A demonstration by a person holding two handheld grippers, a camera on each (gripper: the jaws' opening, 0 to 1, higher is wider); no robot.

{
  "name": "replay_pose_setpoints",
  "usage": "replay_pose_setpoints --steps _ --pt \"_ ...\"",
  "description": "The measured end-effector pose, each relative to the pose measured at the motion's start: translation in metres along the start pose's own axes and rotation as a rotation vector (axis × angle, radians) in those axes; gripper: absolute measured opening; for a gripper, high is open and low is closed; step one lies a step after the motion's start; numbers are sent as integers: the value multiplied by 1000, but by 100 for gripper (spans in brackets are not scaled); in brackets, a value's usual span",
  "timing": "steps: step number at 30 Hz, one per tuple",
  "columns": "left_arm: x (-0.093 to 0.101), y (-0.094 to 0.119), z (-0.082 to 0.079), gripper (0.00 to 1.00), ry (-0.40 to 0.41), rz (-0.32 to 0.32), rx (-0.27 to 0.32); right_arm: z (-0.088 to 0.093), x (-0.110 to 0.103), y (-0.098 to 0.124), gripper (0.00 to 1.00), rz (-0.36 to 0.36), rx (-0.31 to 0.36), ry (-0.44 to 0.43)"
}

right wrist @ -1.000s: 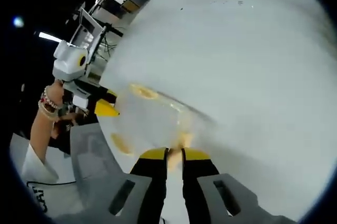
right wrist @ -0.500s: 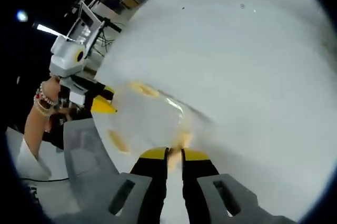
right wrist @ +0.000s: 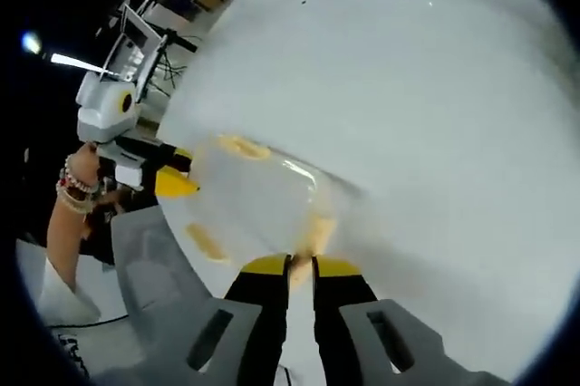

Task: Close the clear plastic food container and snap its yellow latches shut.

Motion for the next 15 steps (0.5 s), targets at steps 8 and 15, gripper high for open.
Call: replay_pose_setpoints --steps 8,15 --pt "1 0 0 22 -3 -4 1 5 9 -2 7 -121 -9 -167" --pt "2 1 0 22 2 -10 -5 7 20 -4 8 -204 2 -289"
Point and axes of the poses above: the point that each gripper's makers call its tool centre point, and the gripper's own axes: y roughly backward along the fingers, x roughly to its right, z roughly out of its underside, the point moved 8 cm from there along y, roughly backward along the fingers
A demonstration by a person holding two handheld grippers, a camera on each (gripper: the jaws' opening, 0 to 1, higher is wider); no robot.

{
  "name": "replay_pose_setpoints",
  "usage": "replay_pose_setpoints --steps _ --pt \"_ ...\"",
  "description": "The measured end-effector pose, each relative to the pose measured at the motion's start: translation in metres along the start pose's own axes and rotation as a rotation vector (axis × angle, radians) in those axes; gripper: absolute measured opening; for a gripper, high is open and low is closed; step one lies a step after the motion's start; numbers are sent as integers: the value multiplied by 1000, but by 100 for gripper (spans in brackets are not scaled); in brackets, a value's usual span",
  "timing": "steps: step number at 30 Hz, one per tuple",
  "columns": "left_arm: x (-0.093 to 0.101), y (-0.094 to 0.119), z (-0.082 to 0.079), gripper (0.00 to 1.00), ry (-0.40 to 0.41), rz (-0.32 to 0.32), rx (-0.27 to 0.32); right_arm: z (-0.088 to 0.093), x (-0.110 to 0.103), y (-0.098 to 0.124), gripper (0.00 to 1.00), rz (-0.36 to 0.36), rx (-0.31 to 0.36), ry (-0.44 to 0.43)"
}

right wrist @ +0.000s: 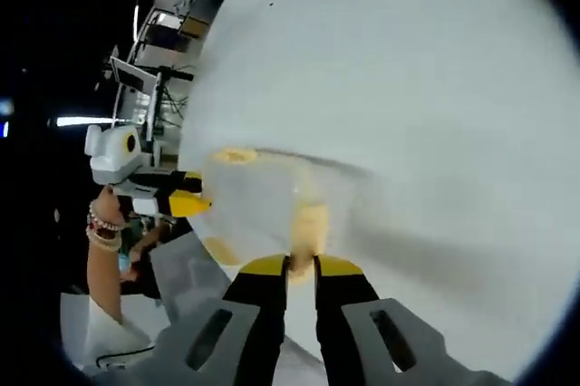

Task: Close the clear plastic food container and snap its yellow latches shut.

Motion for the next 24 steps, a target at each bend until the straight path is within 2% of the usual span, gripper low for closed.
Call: replay_pose_setpoints --steps 6,9,11,16,20,21,24 --pt "3 -2 -2 24 3 -10 -15 0 7 0 8 -59 28 -41" --pt "3 -2 -3 24 15 -15 -25 0 9 -1 7 -86 33 -35" --pt "2 -2 -2 24 56 -12 -21 1 10 -2 7 -107 28 -15" --pt "2 -2 -2 23 75 -18 -17 3 11 -4 6 -136 25 -14" --pt "2 -3 -1 23 90 -22 -13 6 14 -6 5 -198 42 -53" --pt "2 -3 -1 23 86 -19 -10 8 15 -5 5 -221 43 -95" --pt "3 -3 0 24 80 -22 -9 3 16 -4 5 -214 42 -55"
Point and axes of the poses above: the point that each gripper's makers call its tool centre point, and the gripper's own axes: y roughly backward along the fingers, x roughly to its right, z roughly out of its underside, the point moved 8 cm from there along y, roughly backward along the fingers
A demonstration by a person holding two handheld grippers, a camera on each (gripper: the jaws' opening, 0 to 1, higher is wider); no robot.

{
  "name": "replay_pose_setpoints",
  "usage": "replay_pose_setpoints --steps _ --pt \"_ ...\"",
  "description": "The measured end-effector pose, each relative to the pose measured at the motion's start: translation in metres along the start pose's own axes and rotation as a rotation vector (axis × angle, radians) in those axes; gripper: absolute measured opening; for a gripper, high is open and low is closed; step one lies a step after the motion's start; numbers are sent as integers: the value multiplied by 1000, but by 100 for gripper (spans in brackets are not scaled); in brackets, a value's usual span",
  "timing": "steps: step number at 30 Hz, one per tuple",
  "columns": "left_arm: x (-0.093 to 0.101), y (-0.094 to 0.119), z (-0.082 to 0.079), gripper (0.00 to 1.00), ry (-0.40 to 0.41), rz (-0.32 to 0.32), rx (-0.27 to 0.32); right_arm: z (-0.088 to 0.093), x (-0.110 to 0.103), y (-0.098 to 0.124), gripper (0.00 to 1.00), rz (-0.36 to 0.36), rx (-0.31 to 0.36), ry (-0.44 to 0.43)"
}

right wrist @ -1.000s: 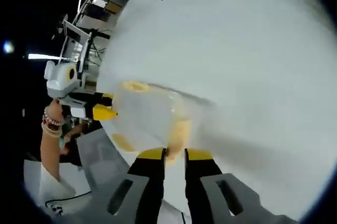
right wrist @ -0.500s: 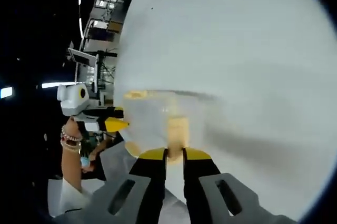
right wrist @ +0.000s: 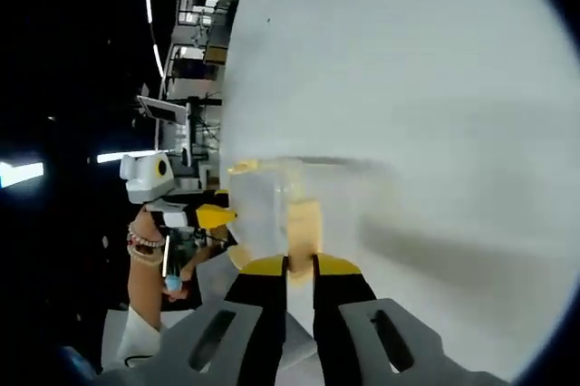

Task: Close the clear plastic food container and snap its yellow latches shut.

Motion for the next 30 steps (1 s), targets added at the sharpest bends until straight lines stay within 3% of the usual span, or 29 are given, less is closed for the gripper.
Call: replay_pose_setpoints --steps 5,6,9,12,13,16,19,21,24,30 --pt "1 0 2 25 -51 4 11 -2 -8 1 7 90 5 116" --pt "1 1 2 25 -63 4 20 1 -12 0 7 116 9 177" --pt "2 3 2 26 -184 -3 77 8 -19 -1 7 161 21 206" --pt "-2 17 4 25 -311 -95 76 15 -19 0 13 229 -42 246" --pt "0 23 1 24 -361 -91 119 15 -23 1 12 238 -54 279" --pt "8 36 -1 19 -408 -67 227 11 -39 5 5 255 -59 352" --pt "24 39 2 0 -424 43 281 4 -58 7 2 268 -47 443" --pt "36 33 4 0 -405 116 327 -1 -76 1 0 244 -27 541" --pt "47 13 12 0 -398 159 310 -3 -95 -20 0 202 -28 606" --pt "50 -15 15 0 -542 73 328 -9 -104 -53 0 227 -92 717"
Point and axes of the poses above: the point that each gripper's makers call its tool centre point, and the gripper's own axes: y roughly backward along the fingers, x roughly to its right, z roughly out of its underside, the point moved 8 cm from there along y, roughly backward along the fingers
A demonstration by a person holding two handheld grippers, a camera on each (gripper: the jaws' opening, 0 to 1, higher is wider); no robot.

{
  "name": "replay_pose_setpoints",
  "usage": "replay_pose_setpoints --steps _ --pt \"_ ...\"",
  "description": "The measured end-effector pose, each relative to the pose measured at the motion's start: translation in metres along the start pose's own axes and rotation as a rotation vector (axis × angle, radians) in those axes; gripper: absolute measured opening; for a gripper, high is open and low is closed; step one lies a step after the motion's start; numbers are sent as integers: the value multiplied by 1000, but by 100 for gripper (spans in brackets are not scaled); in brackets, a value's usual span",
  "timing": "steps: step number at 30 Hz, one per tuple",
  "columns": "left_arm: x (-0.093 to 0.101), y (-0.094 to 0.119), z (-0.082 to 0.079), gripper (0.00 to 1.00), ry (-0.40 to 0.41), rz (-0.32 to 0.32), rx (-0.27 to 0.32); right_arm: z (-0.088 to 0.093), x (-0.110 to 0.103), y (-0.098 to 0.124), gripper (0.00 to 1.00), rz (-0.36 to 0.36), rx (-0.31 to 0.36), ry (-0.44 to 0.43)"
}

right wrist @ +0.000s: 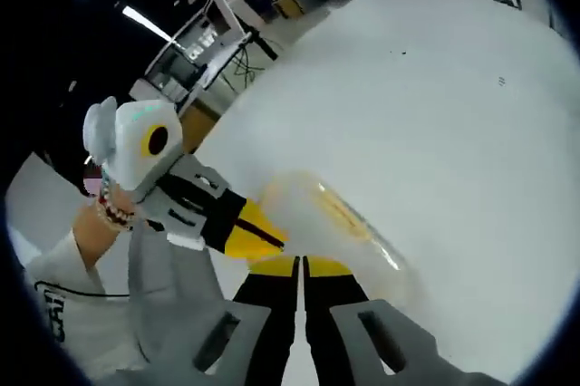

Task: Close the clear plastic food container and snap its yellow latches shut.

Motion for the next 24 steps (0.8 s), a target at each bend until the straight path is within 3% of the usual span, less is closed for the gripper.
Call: replay_pose_setpoints --steps 3,6,7,10,12,17,20,24 --pt "5 0 -4 0 -29 -3 60 -6 2 -9 0 18 -26 75" --pt "7 2 -2 11 -103 -15 64 -12 7 -11 2 16 -35 155" --pt "8 3 1 14 -154 -24 45 -14 9 -12 5 22 -32 153" --pt "10 3 6 18 -290 -50 79 -20 15 -14 9 25 -27 168" --pt "14 2 9 22 -333 -41 101 -23 17 -15 10 31 -24 186" --pt "21 1 19 33 -401 -5 136 -27 20 -19 14 14 -29 231" --pt "22 0 21 37 -425 1 141 -25 21 -21 14 16 -65 308" --pt "24 -1 21 36 -465 -15 141 -26 20 -20 15 15 -64 348"
Point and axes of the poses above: the point that each gripper's makers call its tool centre point, and the gripper's own axes: y roughly backward along the fingers, x roughly to its right, z roughly out of its underside, the point moved 8 cm from there along y, roughly backward along the fingers
